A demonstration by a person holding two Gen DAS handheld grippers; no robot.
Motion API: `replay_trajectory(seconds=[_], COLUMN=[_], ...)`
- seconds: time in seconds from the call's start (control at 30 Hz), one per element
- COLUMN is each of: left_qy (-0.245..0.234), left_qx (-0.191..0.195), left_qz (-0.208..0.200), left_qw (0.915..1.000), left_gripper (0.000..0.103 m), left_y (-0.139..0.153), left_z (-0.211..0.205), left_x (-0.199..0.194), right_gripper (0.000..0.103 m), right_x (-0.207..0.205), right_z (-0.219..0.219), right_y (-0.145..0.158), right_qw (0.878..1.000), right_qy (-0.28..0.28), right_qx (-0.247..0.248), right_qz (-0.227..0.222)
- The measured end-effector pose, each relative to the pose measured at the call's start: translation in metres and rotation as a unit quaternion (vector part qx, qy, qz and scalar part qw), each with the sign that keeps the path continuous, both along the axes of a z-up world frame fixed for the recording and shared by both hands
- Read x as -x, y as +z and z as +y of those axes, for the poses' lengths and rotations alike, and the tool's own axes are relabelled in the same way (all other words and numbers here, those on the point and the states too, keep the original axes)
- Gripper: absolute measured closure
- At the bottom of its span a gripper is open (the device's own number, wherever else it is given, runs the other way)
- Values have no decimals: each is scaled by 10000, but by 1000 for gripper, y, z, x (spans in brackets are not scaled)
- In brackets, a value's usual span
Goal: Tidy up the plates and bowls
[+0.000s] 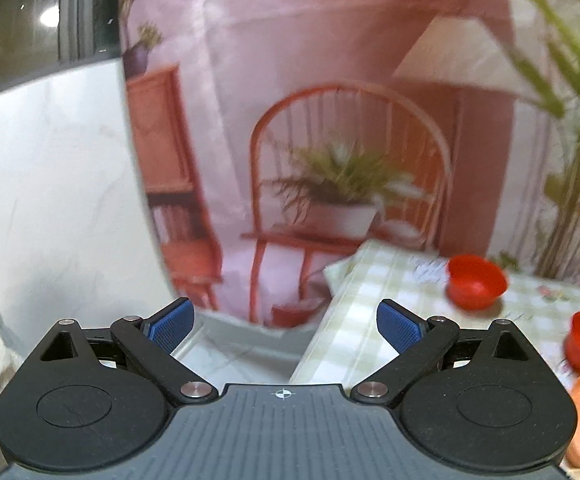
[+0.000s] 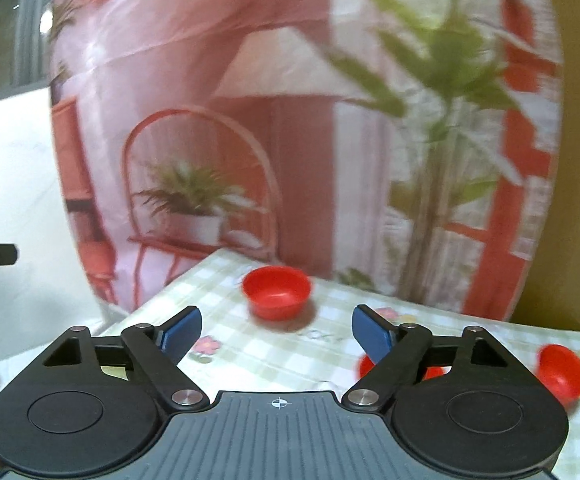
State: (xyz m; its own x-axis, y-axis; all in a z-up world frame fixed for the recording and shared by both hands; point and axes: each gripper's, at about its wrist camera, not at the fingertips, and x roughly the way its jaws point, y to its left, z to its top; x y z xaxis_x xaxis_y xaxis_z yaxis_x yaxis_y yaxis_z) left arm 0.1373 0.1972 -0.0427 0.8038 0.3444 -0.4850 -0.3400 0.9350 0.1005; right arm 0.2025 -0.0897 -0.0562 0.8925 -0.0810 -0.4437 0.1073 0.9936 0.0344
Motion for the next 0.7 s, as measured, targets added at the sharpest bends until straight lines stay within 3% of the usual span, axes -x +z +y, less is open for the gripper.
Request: replay_trajectory(seconds=[0.13,0.27,0.47,0.7], left_qy=[27,151,65,75], left_qx=[203,157,437,747], left_qz=[307,519,889,1088], left_qw=[9993,9984,9951,9912], left_gripper=[4,4,10,15], left_y=[-34,-64,-99,-126], left_z=[18,36,50,56], left_x=[-9,-12,-8,-3], right_gripper=[26,30,36,45], right_x=[-31,-66,-107,-123], right_z=[28,61,102,122], right_y=[-23,-49,-85,-122], right_qw=[9991,9937,9832,9725], right_qy=[357,959,1464,1626], right_qx=[14,-197,0,24], right_qz=[206,553,1089,1669])
